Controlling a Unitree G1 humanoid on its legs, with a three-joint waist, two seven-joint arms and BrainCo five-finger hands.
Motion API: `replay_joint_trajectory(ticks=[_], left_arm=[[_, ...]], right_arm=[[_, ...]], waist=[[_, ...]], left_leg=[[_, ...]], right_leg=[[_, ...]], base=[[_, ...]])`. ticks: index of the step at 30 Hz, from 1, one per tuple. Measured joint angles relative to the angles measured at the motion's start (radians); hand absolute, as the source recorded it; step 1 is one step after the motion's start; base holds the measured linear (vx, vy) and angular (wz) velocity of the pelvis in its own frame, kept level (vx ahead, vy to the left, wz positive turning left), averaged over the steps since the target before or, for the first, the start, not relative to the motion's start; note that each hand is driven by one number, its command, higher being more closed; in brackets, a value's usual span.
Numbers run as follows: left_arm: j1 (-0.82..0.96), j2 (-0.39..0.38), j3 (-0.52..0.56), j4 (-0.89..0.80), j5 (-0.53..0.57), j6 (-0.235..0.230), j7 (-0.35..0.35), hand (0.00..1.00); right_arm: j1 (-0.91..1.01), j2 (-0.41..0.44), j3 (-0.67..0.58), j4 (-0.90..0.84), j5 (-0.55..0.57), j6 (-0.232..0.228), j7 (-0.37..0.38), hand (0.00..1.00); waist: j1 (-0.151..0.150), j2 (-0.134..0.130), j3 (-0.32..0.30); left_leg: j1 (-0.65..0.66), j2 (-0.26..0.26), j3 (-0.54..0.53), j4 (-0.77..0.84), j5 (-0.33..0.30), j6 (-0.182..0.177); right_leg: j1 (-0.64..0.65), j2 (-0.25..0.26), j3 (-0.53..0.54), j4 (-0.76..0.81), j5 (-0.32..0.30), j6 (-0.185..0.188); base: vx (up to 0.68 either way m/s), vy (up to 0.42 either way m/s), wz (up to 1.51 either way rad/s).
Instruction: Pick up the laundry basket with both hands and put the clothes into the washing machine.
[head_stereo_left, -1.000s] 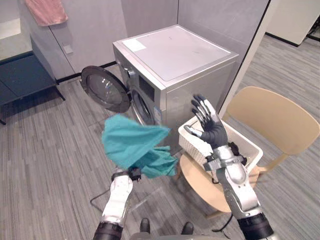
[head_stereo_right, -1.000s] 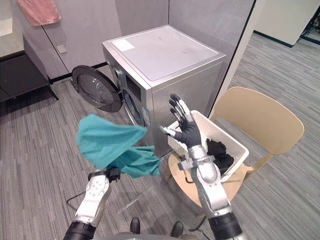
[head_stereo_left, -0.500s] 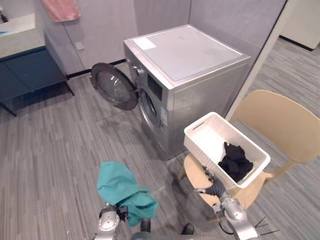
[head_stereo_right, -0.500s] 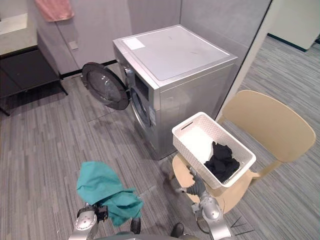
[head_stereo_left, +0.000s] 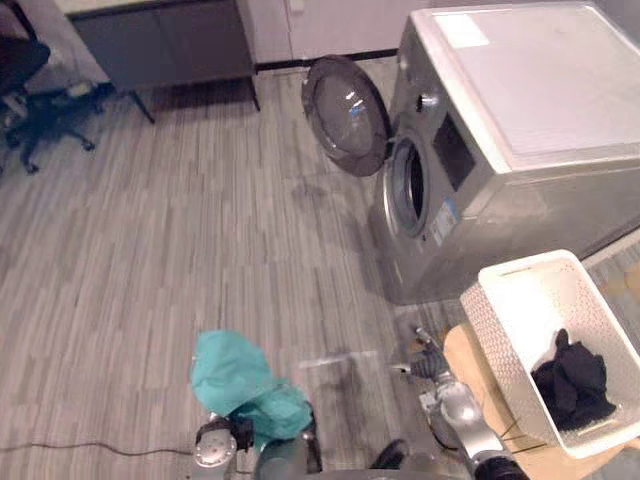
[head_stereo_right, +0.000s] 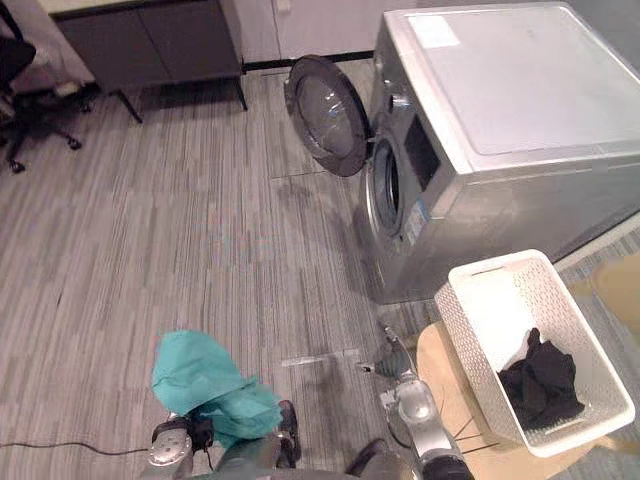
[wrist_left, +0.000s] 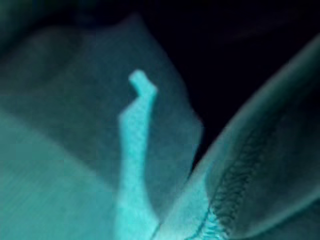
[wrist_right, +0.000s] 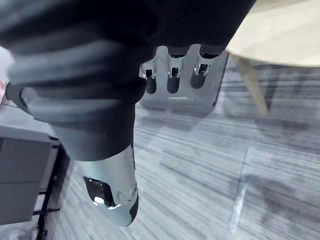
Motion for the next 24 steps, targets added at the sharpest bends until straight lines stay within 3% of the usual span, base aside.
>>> replay_joint_trajectory(ticks=[1, 2, 3, 4, 5, 8, 10, 11, 12, 13, 14, 15, 16, 17, 18, 19, 20, 22, 24], left_arm=[[0.005, 0.001, -0.002, -0.002, 0.0, 0.0, 0.0, 1.0], [0.011, 0.005, -0.003, -0.014, 0.001, 0.003, 0.0, 1.0], [0.017, 0.017, -0.008, -0.032, 0.001, 0.005, 0.001, 1.0], [0.016, 0.024, -0.009, -0.035, 0.001, 0.005, 0.001, 1.0], [0.016, 0.027, -0.011, -0.037, 0.001, 0.005, 0.004, 1.0], [0.003, 0.035, -0.02, -0.037, 0.001, 0.005, 0.002, 1.0], [-0.029, 0.032, -0.023, -0.036, 0.004, 0.005, 0.001, 1.0], [-0.047, 0.035, -0.027, -0.039, 0.005, 0.004, 0.001, 1.0], [-0.051, 0.036, -0.029, -0.039, 0.006, 0.004, 0.0, 1.0], [-0.051, 0.03, -0.047, -0.038, 0.01, 0.004, -0.001, 1.0], [-0.048, 0.021, -0.063, -0.037, 0.013, 0.002, -0.003, 1.0], [-0.049, 0.017, -0.068, -0.037, 0.015, 0.001, -0.007, 1.0], [-0.052, 0.004, -0.067, -0.037, 0.017, 0.002, -0.022, 1.0], [-0.048, -0.007, -0.065, -0.036, 0.021, 0.003, -0.027, 1.0], [-0.045, -0.012, -0.065, -0.037, 0.021, 0.003, -0.033, 1.0], [-0.04, -0.015, -0.068, -0.036, 0.022, 0.004, -0.048, 1.0], [-0.047, -0.018, -0.069, -0.037, 0.022, 0.004, -0.058, 1.0], [-0.052, -0.019, -0.079, -0.046, 0.022, 0.003, -0.062, 1.0], [-0.052, -0.019, -0.096, -0.054, 0.022, 0.003, -0.062, 1.0]], right_arm=[[0.004, -0.001, -0.003, -0.001, 0.0, 0.004, -0.001, 0.0], [0.006, 0.0, -0.002, -0.001, 0.0, 0.012, -0.002, 0.0], [0.012, 0.006, -0.002, -0.001, 0.0, 0.015, -0.002, 0.0], [0.018, 0.009, -0.002, -0.002, 0.001, 0.014, -0.001, 0.0], [0.027, 0.014, -0.002, -0.008, 0.002, 0.014, 0.001, 0.0], [0.027, 0.007, -0.006, -0.018, 0.017, 0.014, 0.0, 0.0], [0.02, 0.004, -0.006, -0.019, 0.02, 0.014, -0.001, 0.0], [0.023, 0.005, -0.006, -0.019, 0.019, 0.015, -0.001, 0.0], [0.026, 0.006, -0.004, -0.019, 0.017, 0.016, -0.001, 0.0], [0.039, 0.002, -0.005, -0.019, 0.017, 0.017, -0.001, 0.0], [0.031, -0.004, -0.005, -0.021, 0.017, 0.018, 0.0, 0.0], [0.026, -0.003, -0.005, -0.025, 0.017, 0.018, 0.0, 0.0], [0.019, 0.006, -0.004, -0.039, 0.017, 0.018, 0.002, 0.0], [0.021, 0.015, 0.002, -0.053, 0.018, 0.018, 0.002, 0.0], [0.021, 0.019, 0.01, -0.06, 0.018, 0.018, 0.002, 0.0], [0.022, 0.036, 0.012, -0.071, 0.019, 0.017, 0.001, 0.0], [0.024, 0.051, 0.01, -0.087, 0.02, 0.017, -0.001, 0.0], [0.023, 0.054, 0.008, -0.111, 0.021, 0.015, -0.005, 0.0], [0.017, 0.052, 0.008, -0.104, 0.021, 0.013, -0.018, 0.0]], waist=[[-0.006, -0.005, 0.002], [-0.025, -0.009, 0.007], [-0.035, -0.005, 0.022], [-0.04, 0.007, 0.03], [-0.057, 0.009, 0.034], [-0.069, 0.006, 0.04], [-0.085, 0.006, 0.057], [-0.09, 0.001, 0.062], [-0.091, -0.003, 0.06], [-0.104, 0.002, 0.055], [-0.101, 0.036, 0.052], [-0.102, 0.046, 0.053], [-0.101, 0.061, 0.061], [-0.092, 0.073, 0.068], [-0.081, 0.075, 0.069], [-0.066, 0.067, 0.075], [-0.049, 0.052, 0.082], [-0.045, 0.029, 0.084], [-0.028, 0.023, 0.088]], left_leg=[[0.006, -0.018, -0.018, 0.022, -0.025, 0.009], [0.026, -0.03, -0.038, 0.034, -0.048, 0.022], [0.058, -0.032, -0.068, 0.036, -0.065, 0.035], [0.07, -0.025, -0.084, 0.035, -0.076, 0.035], [0.107, -0.016, -0.119, 0.017, -0.089, 0.031], [0.201, -0.016, -0.14, -0.043, -0.103, 0.005], [0.248, -0.008, -0.177, -0.063, -0.119, -0.018], [0.275, -0.009, -0.195, -0.07, -0.141, -0.052], [0.295, -0.01, -0.208, -0.072, -0.155, -0.072], [0.327, -0.001, -0.234, -0.051, -0.181, -0.099], [0.307, 0.036, -0.236, 0.015, -0.185, -0.107], [0.274, 0.053, -0.236, 0.089, -0.184, -0.109], [0.178, 0.103, -0.23, 0.339, -0.147, -0.165], [0.095, 0.158, -0.227, 0.564, -0.046, -0.18], [0.058, 0.191, -0.222, 0.686, -0.023, -0.187], [-0.01, 0.239, -0.19, 0.885, -0.046, -0.151], [-0.048, 0.249, -0.156, 0.944, -0.066, -0.119], [-0.121, 0.246, -0.106, 0.924, -0.088, -0.084], [-0.197, 0.194, -0.125, 0.719, -0.118, -0.063]], right_leg=[[-0.042, -0.044, 0.071, 0.118, 0.02, -0.044], [-0.096, -0.064, 0.184, 0.245, 0.077, -0.118], [-0.16, -0.04, 0.312, 0.345, 0.065, -0.105], [-0.181, -0.004, 0.355, 0.365, 0.027, -0.073], [-0.216, 0.066, 0.391, 0.344, -0.029, -0.067], [-0.323, 0.149, 0.351, 0.111, -0.03, -0.064], [-0.349, 0.194, 0.316, -0.15, 0.072, -0.059], [-0.355, 0.221, 0.311, -0.287, 0.156, -0.067], [-0.36, 0.229, 0.319, -0.313, 0.202, -0.088], [-0.364, 0.237, 0.358, -0.248, 0.324, -0.189], [-0.369, 0.244, 0.335, -0.187, 0.262, -0.175], [-0.364, 0.256, 0.328, -0.176, 0.233, -0.18], [-0.318, 0.294, 0.323, -0.187, 0.196, -0.201], [-0.247, 0.348, 0.326, -0.228, 0.181, -0.219], [-0.205, 0.377, 0.333, -0.254, 0.174, -0.227], [-0.111, 0.423, 0.363, -0.303, 0.159, -0.237], [-0.054, 0.436, 0.391, -0.333, 0.153, -0.243], [0.026, 0.444, 0.441, -0.399, 0.153, -0.242], [0.09, 0.447, 0.526, -0.446, 0.153, -0.242]], base=[[0.24, 0.163, 0.59], [0.31, 0.152, 0.62], [0.33, 0.122, 0.56], [0.36, 0.054, 0.71], [0.37, 0.007, 0.63], [0.48, -0.048, 0.47], [0.5, -0.112, 0.68], [0.32, -0.092, 0.66], [0.69, -0.233, 0.85], [0.59, -0.232, 0.57], [0.71, -0.284, 0.46], [0.57, -0.251, 0.1], [0.59, -0.278, -0.11], [0.59, -0.267, -0.34], [0.69, -0.254, -0.73], [0.54, -0.163, -0.8], [0.63, -0.179, -0.83], [0.43, -0.111, -0.68], [0.43, -0.027, -1.04]])
